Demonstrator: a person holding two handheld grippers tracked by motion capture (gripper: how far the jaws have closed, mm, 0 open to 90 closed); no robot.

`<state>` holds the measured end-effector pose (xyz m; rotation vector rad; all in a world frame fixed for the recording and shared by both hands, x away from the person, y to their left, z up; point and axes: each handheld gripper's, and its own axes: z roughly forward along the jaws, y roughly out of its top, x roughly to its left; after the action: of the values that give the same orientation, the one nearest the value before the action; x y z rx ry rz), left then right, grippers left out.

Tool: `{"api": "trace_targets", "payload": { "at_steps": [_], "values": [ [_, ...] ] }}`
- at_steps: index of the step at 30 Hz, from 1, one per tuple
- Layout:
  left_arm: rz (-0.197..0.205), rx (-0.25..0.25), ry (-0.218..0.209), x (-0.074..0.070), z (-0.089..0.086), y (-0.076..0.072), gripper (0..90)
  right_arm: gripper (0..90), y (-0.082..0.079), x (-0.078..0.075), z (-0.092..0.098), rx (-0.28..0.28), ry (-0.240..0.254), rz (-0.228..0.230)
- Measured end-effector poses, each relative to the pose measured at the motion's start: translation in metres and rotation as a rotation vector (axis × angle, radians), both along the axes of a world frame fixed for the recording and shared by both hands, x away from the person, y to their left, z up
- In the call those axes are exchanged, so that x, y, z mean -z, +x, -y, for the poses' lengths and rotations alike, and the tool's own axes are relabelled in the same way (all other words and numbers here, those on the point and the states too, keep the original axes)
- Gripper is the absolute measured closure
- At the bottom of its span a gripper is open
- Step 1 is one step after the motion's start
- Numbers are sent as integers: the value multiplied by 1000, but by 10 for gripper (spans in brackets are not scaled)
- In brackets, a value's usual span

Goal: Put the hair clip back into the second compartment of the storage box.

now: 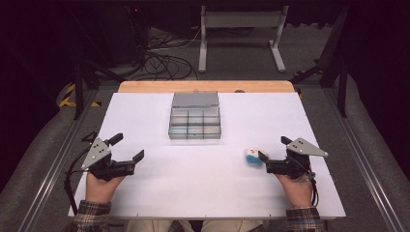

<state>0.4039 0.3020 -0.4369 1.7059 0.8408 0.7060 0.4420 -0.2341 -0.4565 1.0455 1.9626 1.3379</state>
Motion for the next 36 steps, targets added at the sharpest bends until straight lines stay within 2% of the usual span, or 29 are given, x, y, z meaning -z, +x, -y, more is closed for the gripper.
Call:
{"api": "trace_targets", "payload": {
  "at_steps": [3,10,12,16,19,26,31,36],
  "values": [
    [-4,0,-2,0,0,0,52,4,3,1,-1,1,-13,-11],
    [-11,-1,5,2,0,1,52,23,9,7,-9,13,-62,-78],
    [-13,-2,5,2,-1,1,52,30,10,8,-10,14,-68,-85],
    [-13,-3,1,2,-1,1,51,52,15,13,-13,5,-91,-122],
    [-13,-1,4,2,-2,1,52,67,18,18,-16,4,-111,-177],
    [-30,9,-5,4,0,2,52,101,22,24,-20,-9,-147,-227],
    [-31,16,4,4,2,2,52,135,26,30,-25,-37,-182,-271],
    [-35,14,6,6,1,3,52,152,28,32,-26,-38,-188,-297]
  ]
}}
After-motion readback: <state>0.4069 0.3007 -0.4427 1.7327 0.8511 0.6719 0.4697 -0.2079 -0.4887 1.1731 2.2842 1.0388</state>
